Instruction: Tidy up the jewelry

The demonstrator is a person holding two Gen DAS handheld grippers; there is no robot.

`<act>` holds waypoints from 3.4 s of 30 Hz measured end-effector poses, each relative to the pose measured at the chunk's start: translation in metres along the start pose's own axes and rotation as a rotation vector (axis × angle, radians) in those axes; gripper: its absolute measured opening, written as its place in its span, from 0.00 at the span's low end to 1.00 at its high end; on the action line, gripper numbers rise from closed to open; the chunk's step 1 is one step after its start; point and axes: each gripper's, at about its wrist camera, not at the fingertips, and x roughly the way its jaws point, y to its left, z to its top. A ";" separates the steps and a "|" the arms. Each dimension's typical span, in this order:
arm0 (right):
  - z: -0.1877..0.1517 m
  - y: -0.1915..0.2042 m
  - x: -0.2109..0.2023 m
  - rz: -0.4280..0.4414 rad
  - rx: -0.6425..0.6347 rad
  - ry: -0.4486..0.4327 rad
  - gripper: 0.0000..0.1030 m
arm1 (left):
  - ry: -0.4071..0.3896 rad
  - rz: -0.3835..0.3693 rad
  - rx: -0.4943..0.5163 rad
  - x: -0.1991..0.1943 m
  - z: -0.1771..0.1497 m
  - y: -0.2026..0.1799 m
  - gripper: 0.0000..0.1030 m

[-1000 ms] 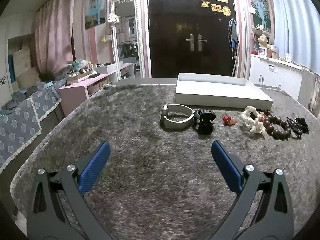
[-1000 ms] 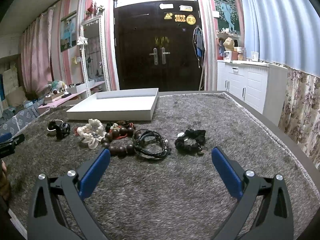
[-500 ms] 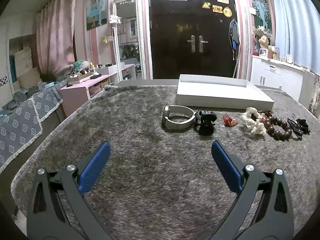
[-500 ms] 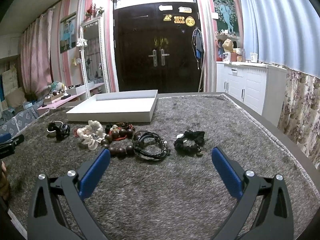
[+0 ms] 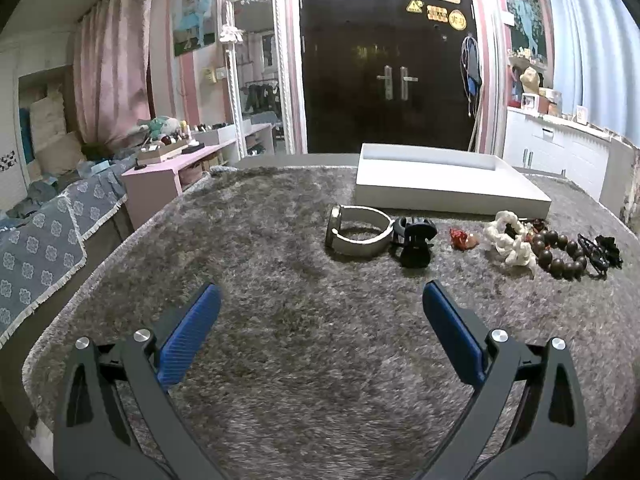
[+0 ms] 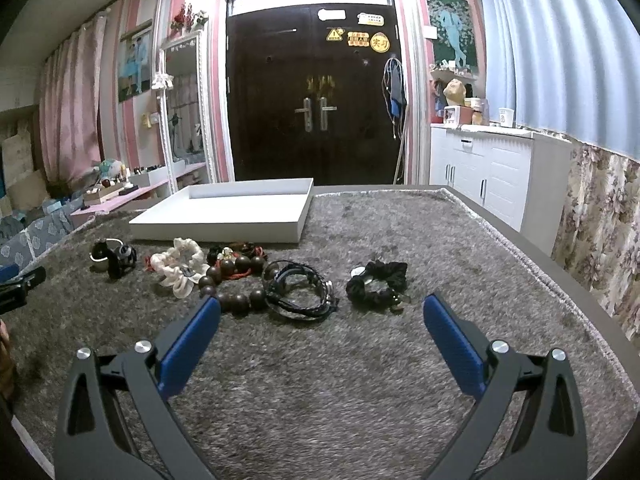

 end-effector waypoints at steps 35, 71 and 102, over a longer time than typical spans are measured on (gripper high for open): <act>-0.002 -0.002 0.016 0.001 0.034 0.061 0.98 | 0.111 -0.024 0.008 0.023 0.002 -0.004 0.97; 0.045 -0.001 0.116 0.059 -0.060 0.297 0.43 | 0.219 -0.168 0.044 0.083 0.067 -0.105 0.78; 0.045 0.003 0.160 0.128 -0.060 0.363 0.31 | 0.370 -0.302 0.094 0.143 0.057 -0.177 0.48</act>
